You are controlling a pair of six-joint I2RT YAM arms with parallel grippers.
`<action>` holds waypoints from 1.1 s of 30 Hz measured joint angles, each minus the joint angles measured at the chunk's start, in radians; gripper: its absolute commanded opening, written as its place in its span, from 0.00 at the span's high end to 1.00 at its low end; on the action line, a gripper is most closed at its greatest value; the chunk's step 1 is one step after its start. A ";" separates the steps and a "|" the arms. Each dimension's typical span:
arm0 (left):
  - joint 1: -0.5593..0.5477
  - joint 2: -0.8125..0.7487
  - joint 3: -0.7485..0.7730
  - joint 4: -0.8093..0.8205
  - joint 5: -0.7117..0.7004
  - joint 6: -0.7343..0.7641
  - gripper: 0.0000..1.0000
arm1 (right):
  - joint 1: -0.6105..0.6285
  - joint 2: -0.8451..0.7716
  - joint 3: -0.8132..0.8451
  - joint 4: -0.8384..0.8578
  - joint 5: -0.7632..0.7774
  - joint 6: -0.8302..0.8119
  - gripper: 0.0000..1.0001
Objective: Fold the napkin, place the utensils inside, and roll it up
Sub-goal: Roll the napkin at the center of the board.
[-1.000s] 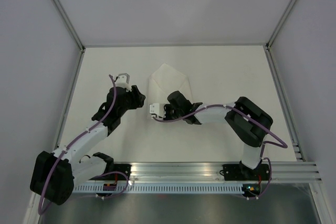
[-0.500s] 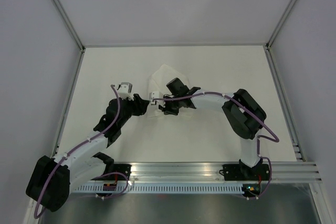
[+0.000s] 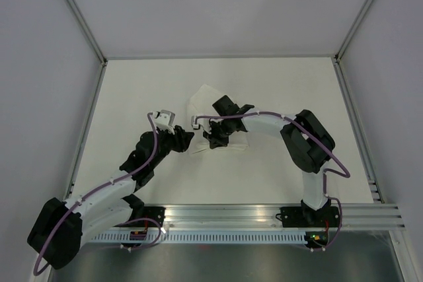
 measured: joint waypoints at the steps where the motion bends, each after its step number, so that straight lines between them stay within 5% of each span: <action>1: -0.004 -0.008 0.000 -0.001 -0.001 0.002 0.50 | 0.000 -0.006 -0.008 -0.004 0.000 0.000 0.96; 16: -0.044 -0.048 0.000 -0.012 -0.023 0.026 0.46 | -0.025 -0.025 -0.023 -0.093 -0.034 0.000 0.91; 26: -0.047 -0.048 0.000 -0.014 -0.026 0.035 0.44 | -0.028 -0.038 -0.023 -0.121 -0.053 0.024 0.41; 33: -0.047 -0.043 0.000 -0.014 -0.028 0.037 0.44 | -0.033 -0.055 -0.055 -0.119 -0.006 0.024 0.33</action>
